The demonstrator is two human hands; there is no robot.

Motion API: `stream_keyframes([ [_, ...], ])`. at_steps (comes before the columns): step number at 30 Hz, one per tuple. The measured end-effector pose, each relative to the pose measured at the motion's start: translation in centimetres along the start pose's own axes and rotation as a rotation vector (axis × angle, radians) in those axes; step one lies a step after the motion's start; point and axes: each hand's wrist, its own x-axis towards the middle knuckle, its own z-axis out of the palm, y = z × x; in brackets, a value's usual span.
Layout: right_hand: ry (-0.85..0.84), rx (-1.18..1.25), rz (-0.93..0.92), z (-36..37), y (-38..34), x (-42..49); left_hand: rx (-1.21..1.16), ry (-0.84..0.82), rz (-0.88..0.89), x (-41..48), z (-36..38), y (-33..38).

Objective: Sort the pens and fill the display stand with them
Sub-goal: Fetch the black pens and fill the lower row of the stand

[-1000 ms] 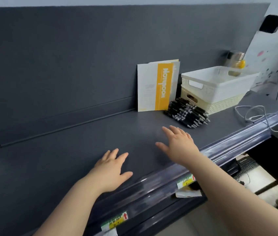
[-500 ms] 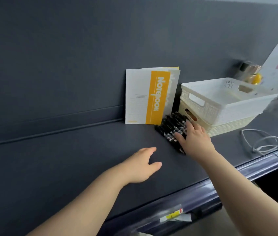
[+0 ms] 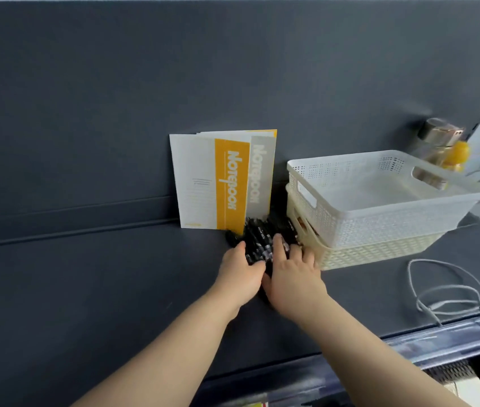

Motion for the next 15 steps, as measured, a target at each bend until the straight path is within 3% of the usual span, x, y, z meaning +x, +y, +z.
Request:
stream_keyframes([
  [15,-0.081,0.323,-0.009,0.3,1.4,0.5,0.087,0.096,-0.083,0.7,1.3,1.6],
])
